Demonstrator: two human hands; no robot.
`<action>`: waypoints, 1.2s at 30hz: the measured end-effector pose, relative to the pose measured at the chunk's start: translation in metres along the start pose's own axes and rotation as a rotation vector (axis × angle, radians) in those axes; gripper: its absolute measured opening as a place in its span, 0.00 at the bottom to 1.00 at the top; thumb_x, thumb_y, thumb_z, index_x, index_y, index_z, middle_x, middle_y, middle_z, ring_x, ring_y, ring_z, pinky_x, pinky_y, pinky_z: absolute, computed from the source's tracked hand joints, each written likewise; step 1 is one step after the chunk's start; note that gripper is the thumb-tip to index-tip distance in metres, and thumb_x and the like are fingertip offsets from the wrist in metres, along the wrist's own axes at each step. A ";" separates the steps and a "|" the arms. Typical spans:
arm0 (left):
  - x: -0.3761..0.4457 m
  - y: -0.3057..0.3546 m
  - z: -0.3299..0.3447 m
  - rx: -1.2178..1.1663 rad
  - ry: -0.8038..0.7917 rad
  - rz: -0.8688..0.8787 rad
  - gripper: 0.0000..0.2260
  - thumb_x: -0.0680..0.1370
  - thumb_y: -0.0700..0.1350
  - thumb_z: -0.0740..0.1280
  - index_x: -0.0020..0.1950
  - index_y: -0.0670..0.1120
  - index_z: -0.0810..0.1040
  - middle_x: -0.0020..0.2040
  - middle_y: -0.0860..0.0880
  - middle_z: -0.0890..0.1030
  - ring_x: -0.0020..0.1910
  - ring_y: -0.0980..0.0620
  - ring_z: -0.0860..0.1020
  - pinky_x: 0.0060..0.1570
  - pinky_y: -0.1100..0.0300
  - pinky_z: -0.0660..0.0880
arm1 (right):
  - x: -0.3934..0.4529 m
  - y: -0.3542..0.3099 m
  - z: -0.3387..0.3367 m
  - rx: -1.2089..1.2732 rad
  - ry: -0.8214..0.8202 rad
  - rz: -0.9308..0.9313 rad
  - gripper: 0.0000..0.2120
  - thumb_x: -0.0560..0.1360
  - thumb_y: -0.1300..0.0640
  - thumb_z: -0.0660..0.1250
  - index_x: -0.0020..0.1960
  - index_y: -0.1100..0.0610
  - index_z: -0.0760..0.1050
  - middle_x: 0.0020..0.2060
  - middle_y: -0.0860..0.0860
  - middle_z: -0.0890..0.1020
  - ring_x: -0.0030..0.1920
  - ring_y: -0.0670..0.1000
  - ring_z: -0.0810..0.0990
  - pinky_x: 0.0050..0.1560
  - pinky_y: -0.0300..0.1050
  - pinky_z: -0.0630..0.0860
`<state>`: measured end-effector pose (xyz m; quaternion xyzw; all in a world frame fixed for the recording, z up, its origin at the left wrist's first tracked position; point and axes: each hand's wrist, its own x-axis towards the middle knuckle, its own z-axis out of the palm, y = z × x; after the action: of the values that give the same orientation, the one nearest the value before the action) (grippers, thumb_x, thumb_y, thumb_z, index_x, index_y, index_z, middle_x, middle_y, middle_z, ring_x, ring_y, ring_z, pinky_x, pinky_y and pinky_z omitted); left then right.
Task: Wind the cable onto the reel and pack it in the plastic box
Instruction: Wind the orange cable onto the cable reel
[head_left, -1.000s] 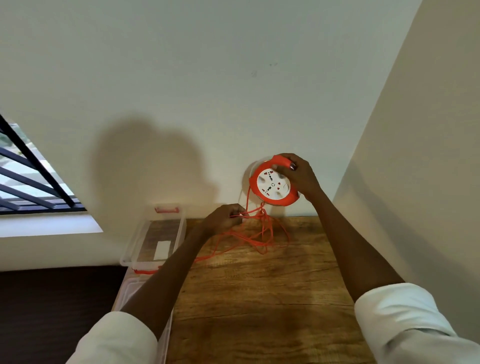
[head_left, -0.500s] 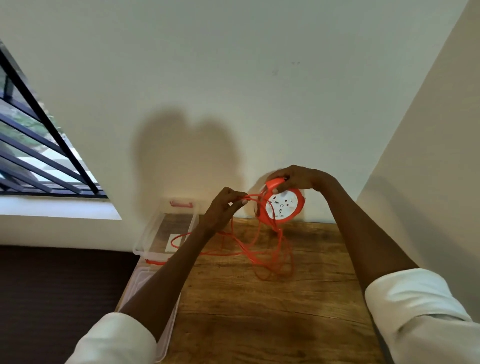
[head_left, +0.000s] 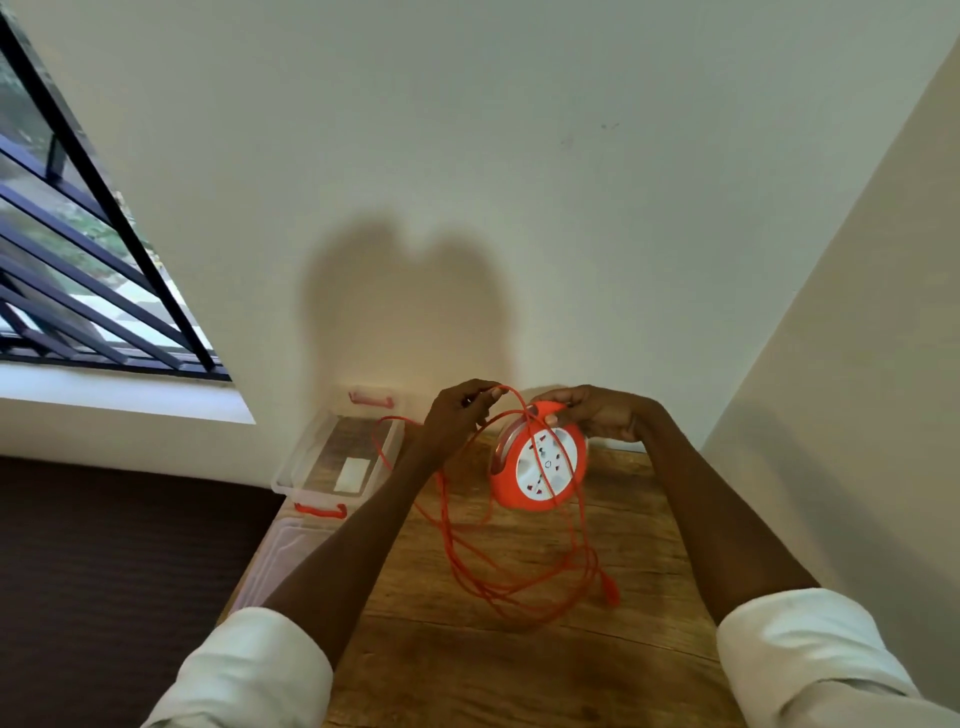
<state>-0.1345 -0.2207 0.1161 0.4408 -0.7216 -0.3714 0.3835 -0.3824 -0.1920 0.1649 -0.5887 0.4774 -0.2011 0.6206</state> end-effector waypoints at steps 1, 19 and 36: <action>-0.001 -0.002 -0.001 -0.027 0.006 -0.035 0.09 0.81 0.51 0.66 0.57 0.49 0.81 0.46 0.49 0.84 0.38 0.59 0.80 0.41 0.63 0.78 | 0.000 0.008 0.004 0.068 0.012 -0.005 0.16 0.75 0.56 0.72 0.63 0.55 0.80 0.53 0.55 0.85 0.52 0.56 0.84 0.54 0.50 0.83; -0.043 -0.019 0.003 0.108 -0.200 -0.193 0.26 0.74 0.63 0.71 0.68 0.51 0.74 0.54 0.57 0.80 0.47 0.59 0.82 0.39 0.68 0.80 | 0.011 0.071 0.062 0.722 0.271 -0.085 0.17 0.78 0.55 0.67 0.65 0.59 0.78 0.54 0.59 0.85 0.53 0.58 0.84 0.53 0.54 0.83; -0.043 -0.035 -0.023 -0.092 -0.167 -0.387 0.25 0.70 0.50 0.79 0.65 0.45 0.78 0.53 0.45 0.85 0.46 0.47 0.86 0.42 0.56 0.84 | 0.012 0.059 0.077 0.156 0.613 -0.078 0.13 0.83 0.62 0.62 0.64 0.67 0.78 0.47 0.56 0.84 0.37 0.46 0.85 0.35 0.37 0.79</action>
<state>-0.0884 -0.1977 0.0862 0.5211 -0.6350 -0.5057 0.2637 -0.3318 -0.1470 0.0945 -0.4689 0.6026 -0.4288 0.4828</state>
